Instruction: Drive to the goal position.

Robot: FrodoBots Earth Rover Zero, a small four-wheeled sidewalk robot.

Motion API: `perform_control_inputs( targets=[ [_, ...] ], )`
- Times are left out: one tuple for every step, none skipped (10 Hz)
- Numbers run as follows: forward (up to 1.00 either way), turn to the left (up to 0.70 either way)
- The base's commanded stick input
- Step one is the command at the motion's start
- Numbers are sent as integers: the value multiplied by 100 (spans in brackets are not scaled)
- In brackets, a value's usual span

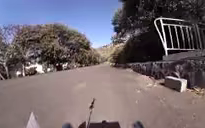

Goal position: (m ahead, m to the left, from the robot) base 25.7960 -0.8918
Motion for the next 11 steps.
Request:
perform_control_inputs(
  targets=[
    [50, -50],
    [50, -50],
    [50, -50],
    [50, -50],
    [50, 0],
    [50, 0],
    [50, 0],
    [50, 0],
    [50, 0],
    [50, 0],
    [50, 0]
  ],
)
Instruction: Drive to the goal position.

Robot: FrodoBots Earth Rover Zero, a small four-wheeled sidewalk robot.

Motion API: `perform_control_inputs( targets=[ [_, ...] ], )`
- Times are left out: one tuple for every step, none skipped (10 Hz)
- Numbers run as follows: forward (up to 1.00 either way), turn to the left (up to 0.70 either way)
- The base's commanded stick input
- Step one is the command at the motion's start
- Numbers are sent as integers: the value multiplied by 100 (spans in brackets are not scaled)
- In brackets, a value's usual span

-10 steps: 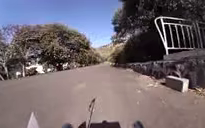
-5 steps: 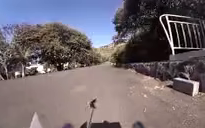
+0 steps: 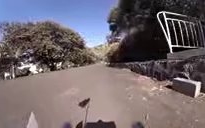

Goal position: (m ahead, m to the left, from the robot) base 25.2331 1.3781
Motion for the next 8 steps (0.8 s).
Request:
perform_control_inputs(
  targets=[
    [50, 0],
    [50, 0],
    [50, 0],
    [50, 0],
    [50, 0],
    [50, 0],
    [50, 0],
    [50, 0]
  ],
)
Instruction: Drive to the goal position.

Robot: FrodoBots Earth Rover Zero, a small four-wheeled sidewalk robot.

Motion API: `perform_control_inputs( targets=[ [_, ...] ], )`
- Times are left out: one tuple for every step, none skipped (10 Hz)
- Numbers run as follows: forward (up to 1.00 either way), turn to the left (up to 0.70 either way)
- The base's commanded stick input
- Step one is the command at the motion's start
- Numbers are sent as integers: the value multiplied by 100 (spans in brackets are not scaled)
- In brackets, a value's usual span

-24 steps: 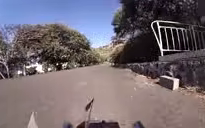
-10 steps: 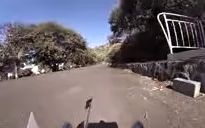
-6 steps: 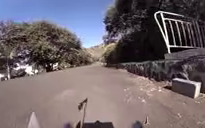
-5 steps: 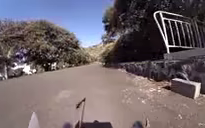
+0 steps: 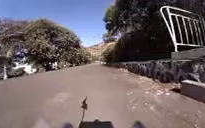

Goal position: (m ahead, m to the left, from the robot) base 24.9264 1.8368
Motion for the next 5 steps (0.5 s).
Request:
perform_control_inputs(
  targets=[
    [50, 0],
    [50, 0],
    [50, 0],
    [50, 0],
    [50, 0]
  ],
)
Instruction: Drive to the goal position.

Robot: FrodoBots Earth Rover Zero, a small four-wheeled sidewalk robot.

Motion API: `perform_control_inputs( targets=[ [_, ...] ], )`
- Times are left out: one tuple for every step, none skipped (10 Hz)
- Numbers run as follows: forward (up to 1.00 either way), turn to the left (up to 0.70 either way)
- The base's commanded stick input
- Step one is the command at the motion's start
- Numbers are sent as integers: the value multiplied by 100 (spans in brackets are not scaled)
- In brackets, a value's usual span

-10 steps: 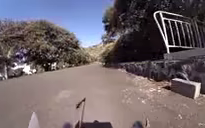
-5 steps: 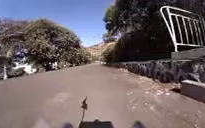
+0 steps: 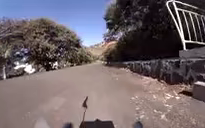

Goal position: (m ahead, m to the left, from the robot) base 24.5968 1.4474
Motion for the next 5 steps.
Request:
perform_control_inputs(
  targets=[
    [50, 0],
    [50, 0],
    [50, 0],
    [50, 0],
    [50, 0]
  ],
)
